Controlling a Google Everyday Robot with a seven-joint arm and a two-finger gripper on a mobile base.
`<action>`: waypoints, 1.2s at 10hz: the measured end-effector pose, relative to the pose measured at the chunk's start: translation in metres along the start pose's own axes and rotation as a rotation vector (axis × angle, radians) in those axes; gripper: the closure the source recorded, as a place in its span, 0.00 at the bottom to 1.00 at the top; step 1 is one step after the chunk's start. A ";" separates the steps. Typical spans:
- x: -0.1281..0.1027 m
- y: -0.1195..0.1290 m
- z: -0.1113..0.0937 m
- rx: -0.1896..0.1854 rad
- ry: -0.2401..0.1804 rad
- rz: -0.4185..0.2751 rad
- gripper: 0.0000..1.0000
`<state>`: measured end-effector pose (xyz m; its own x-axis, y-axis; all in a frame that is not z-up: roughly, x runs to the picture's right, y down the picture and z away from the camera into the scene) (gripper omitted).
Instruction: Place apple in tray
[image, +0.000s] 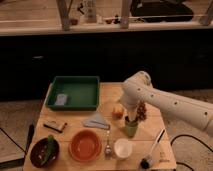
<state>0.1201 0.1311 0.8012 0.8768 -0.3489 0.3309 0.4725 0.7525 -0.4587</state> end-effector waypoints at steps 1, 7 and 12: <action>-0.001 0.000 0.000 -0.002 0.000 -0.001 0.20; -0.003 -0.001 -0.008 -0.005 0.014 0.004 0.20; -0.007 -0.010 -0.019 -0.011 0.027 -0.008 0.20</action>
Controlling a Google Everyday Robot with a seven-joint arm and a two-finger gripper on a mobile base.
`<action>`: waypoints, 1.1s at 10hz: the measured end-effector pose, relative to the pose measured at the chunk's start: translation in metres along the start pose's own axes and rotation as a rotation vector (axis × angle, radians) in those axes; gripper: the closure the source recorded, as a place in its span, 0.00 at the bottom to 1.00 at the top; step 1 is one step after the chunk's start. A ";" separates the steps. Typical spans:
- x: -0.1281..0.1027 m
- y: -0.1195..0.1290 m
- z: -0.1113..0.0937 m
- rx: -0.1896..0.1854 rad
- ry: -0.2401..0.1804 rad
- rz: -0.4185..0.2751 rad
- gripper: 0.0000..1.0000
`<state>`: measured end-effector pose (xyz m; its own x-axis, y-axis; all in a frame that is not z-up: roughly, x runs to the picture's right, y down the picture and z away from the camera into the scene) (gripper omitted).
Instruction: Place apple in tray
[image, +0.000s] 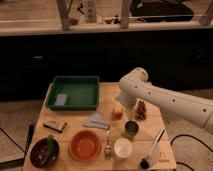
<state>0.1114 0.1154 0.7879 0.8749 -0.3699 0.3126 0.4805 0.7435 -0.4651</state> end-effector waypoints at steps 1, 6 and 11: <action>0.001 -0.003 0.001 -0.006 0.002 -0.004 0.20; 0.003 -0.021 0.007 -0.030 0.003 -0.020 0.20; 0.004 -0.033 0.031 -0.049 -0.008 -0.032 0.20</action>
<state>0.0976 0.1064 0.8300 0.8586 -0.3887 0.3343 0.5109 0.7033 -0.4943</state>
